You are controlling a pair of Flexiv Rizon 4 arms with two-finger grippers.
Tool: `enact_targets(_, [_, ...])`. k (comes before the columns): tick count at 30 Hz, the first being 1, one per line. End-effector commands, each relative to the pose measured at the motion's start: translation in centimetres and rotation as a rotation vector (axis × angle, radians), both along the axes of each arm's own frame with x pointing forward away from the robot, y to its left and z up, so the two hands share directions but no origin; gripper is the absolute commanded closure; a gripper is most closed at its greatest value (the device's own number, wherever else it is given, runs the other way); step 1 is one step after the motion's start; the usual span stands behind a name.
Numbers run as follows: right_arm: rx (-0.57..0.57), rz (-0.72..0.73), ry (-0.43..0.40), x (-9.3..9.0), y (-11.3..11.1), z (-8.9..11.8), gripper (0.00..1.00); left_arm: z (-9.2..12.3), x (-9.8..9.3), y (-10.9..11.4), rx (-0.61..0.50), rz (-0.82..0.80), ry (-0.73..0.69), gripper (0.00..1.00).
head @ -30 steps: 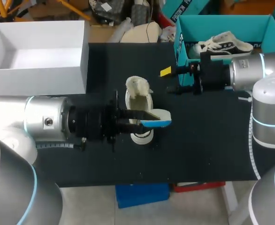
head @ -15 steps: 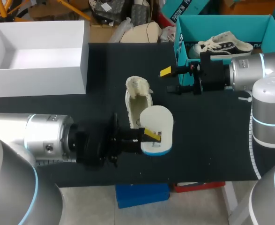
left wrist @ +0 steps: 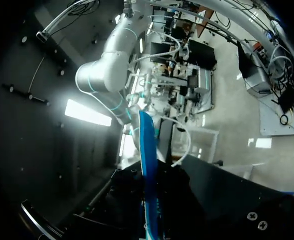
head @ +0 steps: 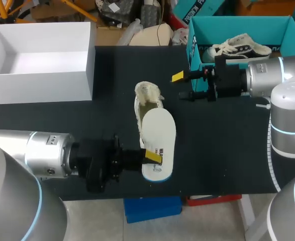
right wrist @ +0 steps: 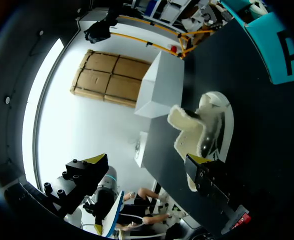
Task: Take the shoe out of the shoebox, open the shoe tongue, remove and reinsert the insole, then place the shoe into the shoebox
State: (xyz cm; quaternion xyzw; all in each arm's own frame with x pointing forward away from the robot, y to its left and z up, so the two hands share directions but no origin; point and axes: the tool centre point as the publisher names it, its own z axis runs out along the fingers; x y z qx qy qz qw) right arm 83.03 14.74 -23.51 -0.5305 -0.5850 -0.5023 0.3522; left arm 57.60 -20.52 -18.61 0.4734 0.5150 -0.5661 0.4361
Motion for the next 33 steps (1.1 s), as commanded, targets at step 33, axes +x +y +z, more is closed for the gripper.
enact_targets(33, [0.001, -0.004, -0.001, -0.1, 0.2, -0.1, 0.0, -8.7, 6.0, -0.5, -0.02, 0.067, -0.331, 1.0])
